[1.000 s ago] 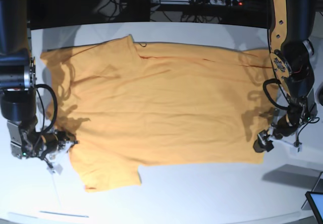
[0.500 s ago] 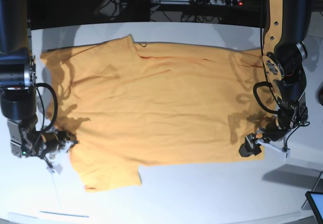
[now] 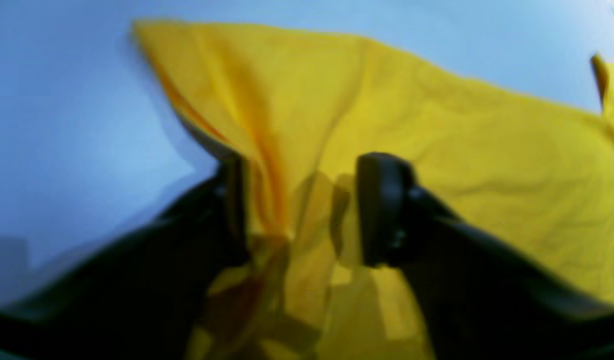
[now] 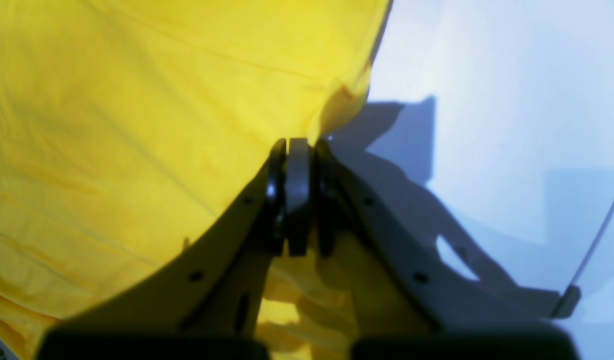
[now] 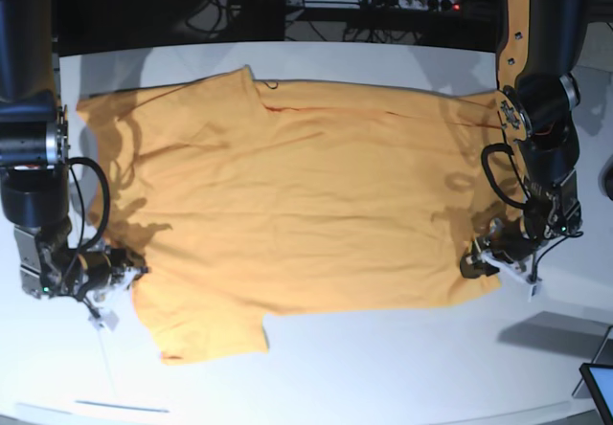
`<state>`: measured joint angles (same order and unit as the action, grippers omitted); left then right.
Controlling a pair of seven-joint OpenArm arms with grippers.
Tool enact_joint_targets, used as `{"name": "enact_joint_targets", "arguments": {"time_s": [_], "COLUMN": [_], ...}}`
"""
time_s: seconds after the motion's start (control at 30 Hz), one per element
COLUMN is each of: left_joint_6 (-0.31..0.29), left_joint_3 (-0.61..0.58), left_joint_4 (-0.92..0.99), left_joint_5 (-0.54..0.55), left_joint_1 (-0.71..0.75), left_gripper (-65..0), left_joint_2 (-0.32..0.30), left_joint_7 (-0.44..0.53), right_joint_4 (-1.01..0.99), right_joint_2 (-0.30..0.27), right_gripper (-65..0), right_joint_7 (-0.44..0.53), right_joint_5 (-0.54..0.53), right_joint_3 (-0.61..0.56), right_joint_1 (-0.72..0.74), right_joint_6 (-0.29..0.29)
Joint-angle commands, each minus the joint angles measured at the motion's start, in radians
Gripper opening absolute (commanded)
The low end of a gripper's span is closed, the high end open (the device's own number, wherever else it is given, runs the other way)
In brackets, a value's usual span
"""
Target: Fold the T-shirt properly
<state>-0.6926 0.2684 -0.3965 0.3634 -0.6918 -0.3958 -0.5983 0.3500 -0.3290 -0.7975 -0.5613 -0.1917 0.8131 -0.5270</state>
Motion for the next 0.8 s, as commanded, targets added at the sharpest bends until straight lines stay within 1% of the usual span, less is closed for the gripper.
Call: {"name": "enact_joint_targets", "arguments": {"time_s": [0.0,0.1,0.17,0.23,0.3,0.43,0.5,0.57,0.67,0.77], "left_joint_6": [0.000,0.003,0.009,0.026,0.026,0.026,0.027,0.040,0.046,0.046], "left_joint_3": [0.002,-0.004,-0.005,-0.002,0.001,0.001,0.001,0.001,0.001,0.001], "left_joint_4": [-0.009,-0.008,-0.008,-0.008,-0.012,-0.101,-0.184,-0.239,-0.336,-0.422], "left_joint_5": [-0.005,-0.010,-0.011,-0.010,-0.005,-0.007,-0.007,-0.005,-0.005,-0.004], "left_joint_1": [-0.021,-0.021,-0.021,-0.018,-0.004,0.042,0.080,0.113,0.149,0.174], "left_gripper": [-46.5,-58.4,-64.3,-65.0,-65.0,-65.0,-65.0,-65.0,-65.0,-65.0], "left_joint_2": [-0.012,-0.013,-0.015,-0.015,-0.016,-0.018,-0.041,-0.044,-0.067,-0.073], "left_joint_7": [-0.007,0.031,0.044,0.059,0.065,0.059,0.054,0.053,-0.015,-0.056], "right_joint_4": [0.007,0.007,0.007,0.007,0.007,0.007,0.007,0.007,0.008,0.008], "right_joint_2": [-0.005,-0.005,-0.005,-0.005,-0.005,-0.005,-0.005,-0.005,-0.008,-0.008], "right_gripper": [-64.6,-64.6,-64.6,-64.6,-64.6,-64.6,-64.6,-64.6,-64.6,-64.7], "right_joint_7": [-0.013,-0.013,-0.012,-0.012,-0.012,-0.012,-0.012,-0.012,-0.012,-0.012], "right_joint_5": [0.014,0.014,0.014,0.014,0.014,0.014,0.014,0.014,0.014,0.014], "right_joint_3": [0.001,0.001,0.001,0.001,0.001,0.001,0.001,0.001,-0.002,-0.001], "right_joint_1": [0.018,0.007,0.005,0.005,0.005,0.005,0.005,0.005,0.005,0.007], "right_joint_6": [0.003,0.003,0.003,0.003,0.003,0.003,0.003,0.003,0.003,0.003]}}
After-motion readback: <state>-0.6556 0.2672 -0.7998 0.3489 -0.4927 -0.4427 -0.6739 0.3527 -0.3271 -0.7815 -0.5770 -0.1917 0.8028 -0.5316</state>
